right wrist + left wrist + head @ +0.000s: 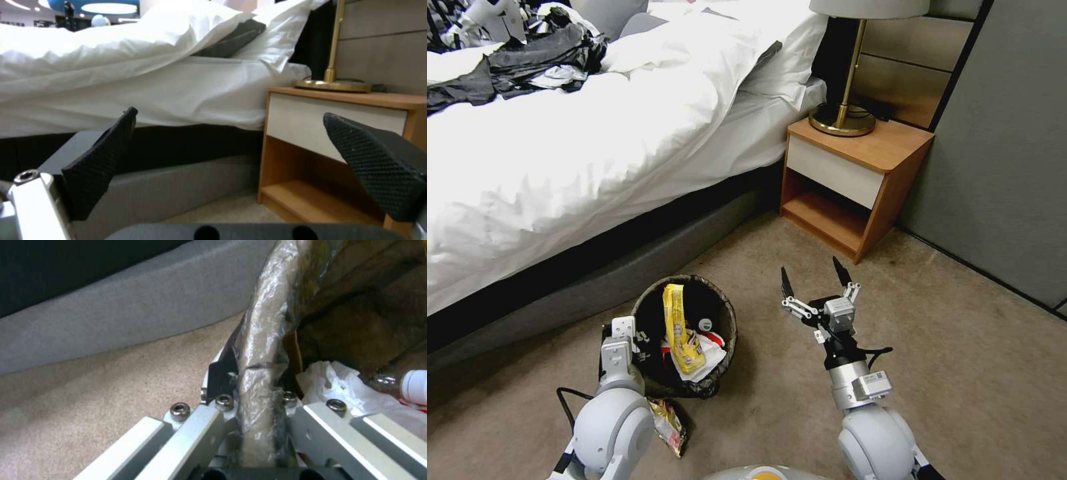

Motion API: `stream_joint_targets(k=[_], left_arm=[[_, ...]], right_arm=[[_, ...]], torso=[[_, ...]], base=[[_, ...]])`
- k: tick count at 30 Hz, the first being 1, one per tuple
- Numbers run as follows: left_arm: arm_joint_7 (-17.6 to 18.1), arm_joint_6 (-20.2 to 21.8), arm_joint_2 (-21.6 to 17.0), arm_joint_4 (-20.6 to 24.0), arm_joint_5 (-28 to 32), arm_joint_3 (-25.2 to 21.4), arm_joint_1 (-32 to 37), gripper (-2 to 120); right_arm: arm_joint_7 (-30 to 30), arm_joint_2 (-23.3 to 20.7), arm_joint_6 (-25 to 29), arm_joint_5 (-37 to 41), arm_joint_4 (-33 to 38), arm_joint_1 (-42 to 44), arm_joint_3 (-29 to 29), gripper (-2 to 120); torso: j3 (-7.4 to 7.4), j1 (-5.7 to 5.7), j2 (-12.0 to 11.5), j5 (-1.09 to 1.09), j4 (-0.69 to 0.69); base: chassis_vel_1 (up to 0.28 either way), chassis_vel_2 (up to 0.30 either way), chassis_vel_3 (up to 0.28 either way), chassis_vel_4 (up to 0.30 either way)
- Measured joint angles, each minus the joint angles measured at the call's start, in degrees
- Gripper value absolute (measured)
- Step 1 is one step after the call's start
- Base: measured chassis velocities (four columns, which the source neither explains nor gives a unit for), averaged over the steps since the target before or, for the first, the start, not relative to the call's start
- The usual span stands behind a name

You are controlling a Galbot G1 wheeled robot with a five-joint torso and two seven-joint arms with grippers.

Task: Pick up the trash bin, then pick up the garbage from the floor and place it into the trash bin.

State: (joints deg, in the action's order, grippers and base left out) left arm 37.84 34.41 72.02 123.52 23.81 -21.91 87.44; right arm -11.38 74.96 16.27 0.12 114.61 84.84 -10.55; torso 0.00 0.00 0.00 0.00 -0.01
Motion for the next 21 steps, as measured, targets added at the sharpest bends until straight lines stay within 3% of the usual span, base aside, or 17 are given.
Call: stream_joint_targets(k=[21], left_arm=[[0.0, 0.0, 0.1, 1.4, 0.0, -0.5, 0.6, 0]], right_arm=[[-0.4, 0.3, -0.5, 1.0, -1.7, -2.3, 1.0, 100]], torso=[[0.0, 0.0, 0.0, 0.0, 0.0]], base=[[0.07, 0.07, 0.069, 0.067]])
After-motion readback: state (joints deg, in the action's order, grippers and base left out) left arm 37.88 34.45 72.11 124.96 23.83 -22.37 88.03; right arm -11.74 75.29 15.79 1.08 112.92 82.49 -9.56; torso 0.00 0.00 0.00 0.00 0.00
